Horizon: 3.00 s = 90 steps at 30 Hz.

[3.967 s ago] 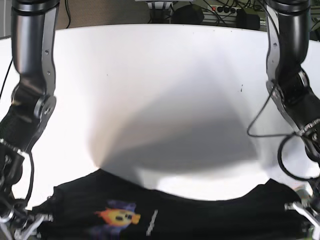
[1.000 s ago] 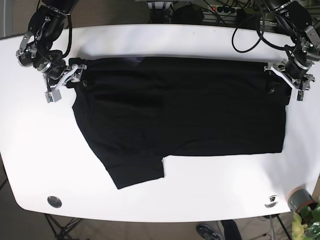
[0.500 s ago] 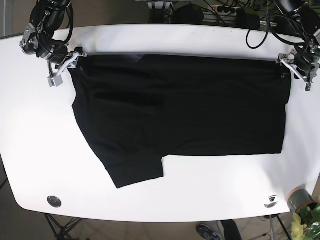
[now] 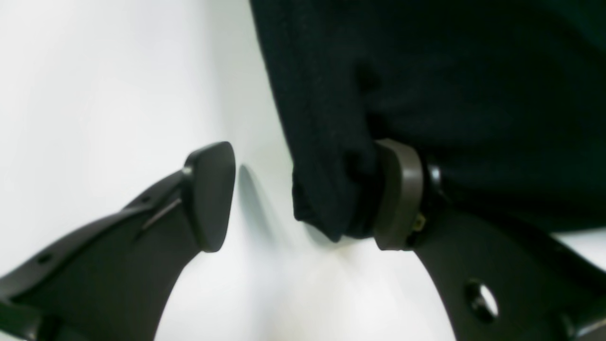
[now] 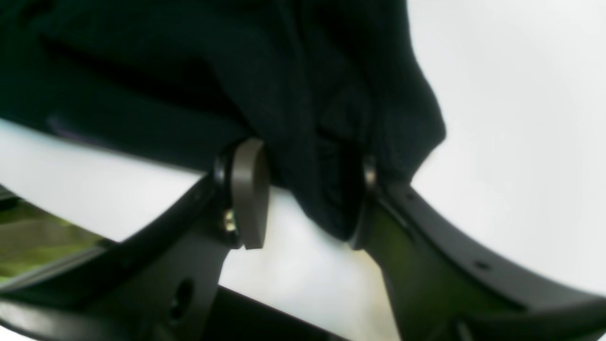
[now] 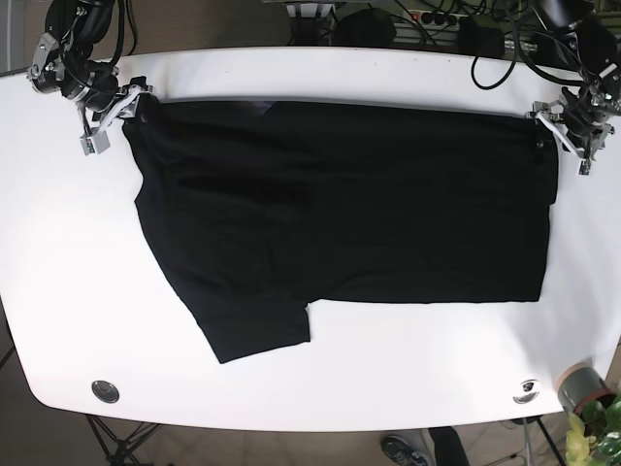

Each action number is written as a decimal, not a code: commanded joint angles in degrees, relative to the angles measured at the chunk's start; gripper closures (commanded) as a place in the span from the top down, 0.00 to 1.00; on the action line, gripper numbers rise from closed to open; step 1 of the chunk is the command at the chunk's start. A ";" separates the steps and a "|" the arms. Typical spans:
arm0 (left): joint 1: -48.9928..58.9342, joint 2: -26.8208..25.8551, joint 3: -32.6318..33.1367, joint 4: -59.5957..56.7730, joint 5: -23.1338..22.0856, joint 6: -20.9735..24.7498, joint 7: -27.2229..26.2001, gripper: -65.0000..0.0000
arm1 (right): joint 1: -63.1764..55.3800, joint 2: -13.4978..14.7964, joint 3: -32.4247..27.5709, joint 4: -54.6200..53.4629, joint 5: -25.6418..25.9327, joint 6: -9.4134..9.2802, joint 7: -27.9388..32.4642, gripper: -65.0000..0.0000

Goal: Fold the T-shirt properly
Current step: 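Lay the folded shirt down and release both grippers, then move both grippers to the shirt's hem edge and grasp it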

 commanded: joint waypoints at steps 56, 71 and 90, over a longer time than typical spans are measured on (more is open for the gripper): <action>-0.23 4.88 -7.02 19.39 -2.40 -0.03 0.98 0.61 | 57.27 -0.09 -7.32 -56.42 -32.96 -8.43 31.59 0.62; -4.63 4.88 -7.10 19.30 -2.32 5.28 0.98 0.62 | 54.98 -6.16 -7.23 -57.39 -33.32 -8.43 33.18 0.62; -33.72 -3.91 3.45 -14.01 -2.23 26.03 -5.08 0.62 | 55.25 -9.06 -7.32 -57.47 -33.40 -8.96 33.00 0.14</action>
